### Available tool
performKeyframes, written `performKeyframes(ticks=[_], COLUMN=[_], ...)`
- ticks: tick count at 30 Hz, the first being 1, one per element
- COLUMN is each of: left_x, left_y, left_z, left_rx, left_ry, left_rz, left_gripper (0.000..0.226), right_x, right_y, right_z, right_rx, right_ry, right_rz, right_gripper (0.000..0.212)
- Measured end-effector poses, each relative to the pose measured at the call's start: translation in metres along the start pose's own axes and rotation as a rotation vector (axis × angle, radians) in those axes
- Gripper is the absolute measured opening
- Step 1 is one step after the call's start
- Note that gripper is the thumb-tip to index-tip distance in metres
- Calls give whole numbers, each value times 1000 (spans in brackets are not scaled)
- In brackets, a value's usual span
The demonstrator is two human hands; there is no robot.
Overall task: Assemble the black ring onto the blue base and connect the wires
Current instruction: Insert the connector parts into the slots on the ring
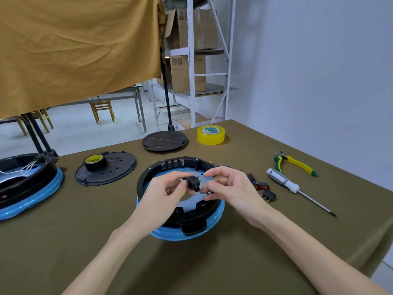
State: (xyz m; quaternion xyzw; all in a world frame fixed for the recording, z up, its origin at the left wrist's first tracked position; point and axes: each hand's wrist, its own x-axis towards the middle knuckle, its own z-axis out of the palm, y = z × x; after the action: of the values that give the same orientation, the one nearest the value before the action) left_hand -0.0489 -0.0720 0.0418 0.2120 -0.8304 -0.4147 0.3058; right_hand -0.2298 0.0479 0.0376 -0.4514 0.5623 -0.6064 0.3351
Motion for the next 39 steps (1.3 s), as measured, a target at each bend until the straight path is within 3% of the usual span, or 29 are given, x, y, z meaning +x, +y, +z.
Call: performKeyframes(ticks=[3,10,18,24,29,37,39], left_x=[0,-9,-13,-17,-18,-20,-19], left_y=[1,2,6,0,-5,2,1], left_z=[-6,-11,-21,-24,-23,-25,-22], left_rx=[-2,41,32,186,241,270,278], left_ry=[-44,-56,-120,-126,-191,-260,-248], left_rz=[9,-64,-45,-21,-34,55,78], left_gripper=[23,15,17,8,17,54,49], right_x=[-3,-6,-5,-9,-17,-18,-17], right_y=[1,-1,-7,-10,-4,-5,-8], right_z=[0,5,2,3,8,7,5], right_rx=[13,-277,-277,-411,-559,-666,-719], right_ry=[35,-88,-107,-128,-121,-158,-175], right_rz=[-46,-211,-183,-233,-324,-367,-380], right_gripper=[14,12,16,18,23,31,33])
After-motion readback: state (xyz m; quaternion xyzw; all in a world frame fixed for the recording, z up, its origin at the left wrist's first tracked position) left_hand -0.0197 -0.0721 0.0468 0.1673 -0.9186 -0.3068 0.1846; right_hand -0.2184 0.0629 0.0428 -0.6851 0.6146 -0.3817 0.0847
